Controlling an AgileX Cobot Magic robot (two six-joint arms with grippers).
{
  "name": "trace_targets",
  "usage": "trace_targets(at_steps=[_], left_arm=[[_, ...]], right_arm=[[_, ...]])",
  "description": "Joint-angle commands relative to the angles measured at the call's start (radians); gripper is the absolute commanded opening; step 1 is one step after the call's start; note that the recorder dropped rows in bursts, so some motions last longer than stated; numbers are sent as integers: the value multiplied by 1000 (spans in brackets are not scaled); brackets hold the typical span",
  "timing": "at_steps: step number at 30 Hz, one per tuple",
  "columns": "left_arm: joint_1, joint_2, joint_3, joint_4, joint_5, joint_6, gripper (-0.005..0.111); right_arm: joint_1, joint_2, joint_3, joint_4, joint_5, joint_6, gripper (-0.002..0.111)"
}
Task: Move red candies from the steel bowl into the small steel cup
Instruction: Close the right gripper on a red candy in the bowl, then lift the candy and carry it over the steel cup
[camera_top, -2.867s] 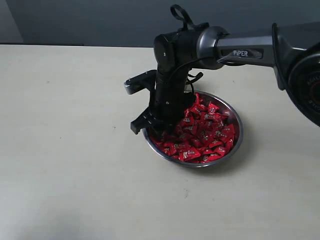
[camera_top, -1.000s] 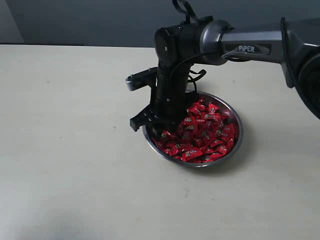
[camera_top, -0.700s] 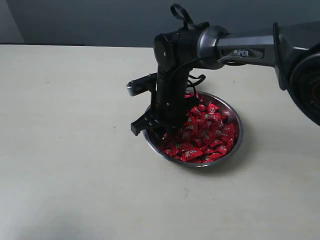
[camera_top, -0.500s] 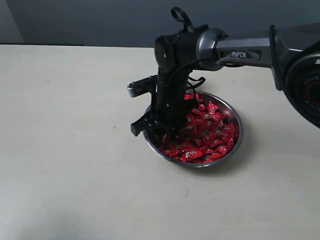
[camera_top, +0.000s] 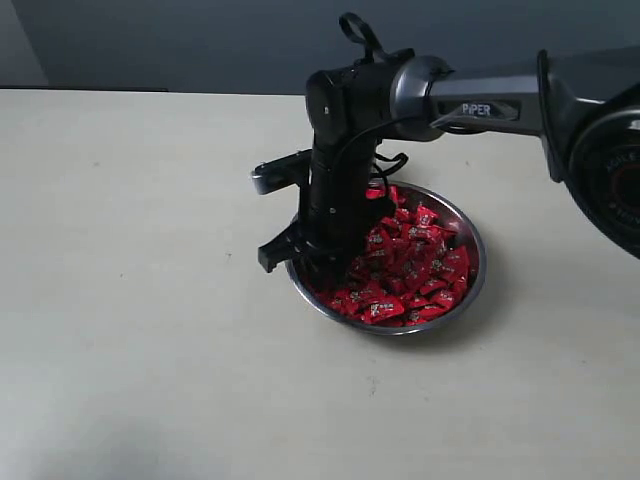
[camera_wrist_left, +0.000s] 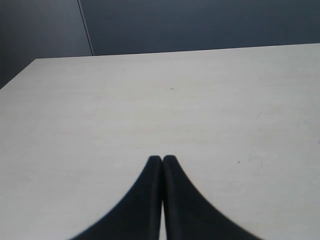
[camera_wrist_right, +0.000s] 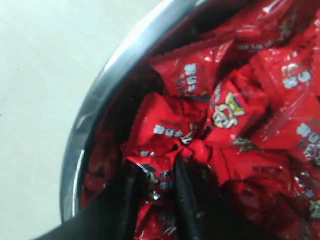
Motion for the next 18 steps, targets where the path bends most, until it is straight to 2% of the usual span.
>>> trace_targets(at_steps=[1, 18], left_arm=[[-7, -5, 5, 2, -8, -1, 0], [-7, -5, 5, 2, -8, -1, 0]], right_arm=[[-1, 6, 10, -69, 18, -4, -1], [-1, -135, 10, -133, 9, 2, -1]])
